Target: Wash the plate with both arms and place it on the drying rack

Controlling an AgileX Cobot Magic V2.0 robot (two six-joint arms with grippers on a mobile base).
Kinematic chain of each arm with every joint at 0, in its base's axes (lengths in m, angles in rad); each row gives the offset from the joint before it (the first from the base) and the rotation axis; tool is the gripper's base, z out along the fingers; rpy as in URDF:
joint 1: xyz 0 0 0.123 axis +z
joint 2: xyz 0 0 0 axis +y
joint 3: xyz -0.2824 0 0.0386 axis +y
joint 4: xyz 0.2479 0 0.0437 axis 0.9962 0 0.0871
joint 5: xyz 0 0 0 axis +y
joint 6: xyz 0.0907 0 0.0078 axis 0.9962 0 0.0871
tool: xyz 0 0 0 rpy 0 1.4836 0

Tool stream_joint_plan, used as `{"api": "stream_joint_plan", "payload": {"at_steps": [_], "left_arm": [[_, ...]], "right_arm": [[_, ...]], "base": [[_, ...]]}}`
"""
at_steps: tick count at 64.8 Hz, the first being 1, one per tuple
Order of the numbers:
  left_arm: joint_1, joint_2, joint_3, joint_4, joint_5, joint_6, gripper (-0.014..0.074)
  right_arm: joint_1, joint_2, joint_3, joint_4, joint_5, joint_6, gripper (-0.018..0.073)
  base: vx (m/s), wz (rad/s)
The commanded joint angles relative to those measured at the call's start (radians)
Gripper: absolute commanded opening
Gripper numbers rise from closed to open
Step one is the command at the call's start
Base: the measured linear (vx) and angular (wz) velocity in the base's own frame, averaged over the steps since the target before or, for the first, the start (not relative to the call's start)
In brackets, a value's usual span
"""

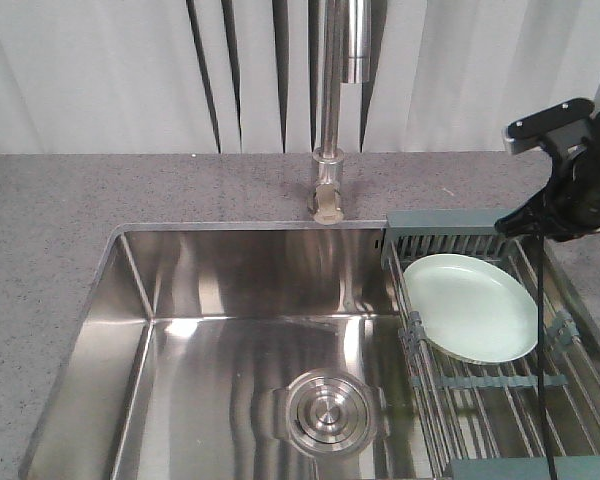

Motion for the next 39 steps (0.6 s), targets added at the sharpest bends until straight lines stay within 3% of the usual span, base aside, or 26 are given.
{"api": "stream_joint_plan", "payload": {"at_steps": [1,7,14,22,30,39], "left_arm": [[0.0,0.011,-0.022,-0.036,-0.074,-0.002,-0.0007],[0.0,0.011,-0.022,-0.036,-0.087,-0.002,-0.0007],[0.0,0.011,-0.022,-0.036,-0.095,-0.002,-0.0007],[0.0,0.011,-0.022,-0.036,-0.096,-0.002,-0.0007],[0.0,0.011,-0.022,-0.039,-0.096,-0.002,-0.0007],[0.0,0.011,-0.022,-0.062,-0.104,-0.002,-0.0007]], "right_arm": [[0.001,-0.142,-0.029,0.113,-0.014,-0.099,0.0078],[0.001,-0.245,-0.026,0.256,0.003,-0.185,-0.0016],[0.001,-0.384,-0.026,0.44,0.02,-0.314,-0.0008],[0.001,-0.52,-0.026,0.575,0.056,-0.413,-0.0007],[0.001,-0.655,0.012,0.613,0.072,-0.42,-0.0004],[0.001,-0.83,0.261,0.615,-0.007,-0.43,-0.0004]], "base": [[0.0,0.0],[0.0,0.0],[0.0,0.0],[0.0,0.0],[0.0,0.0],[0.0,0.0]]}}
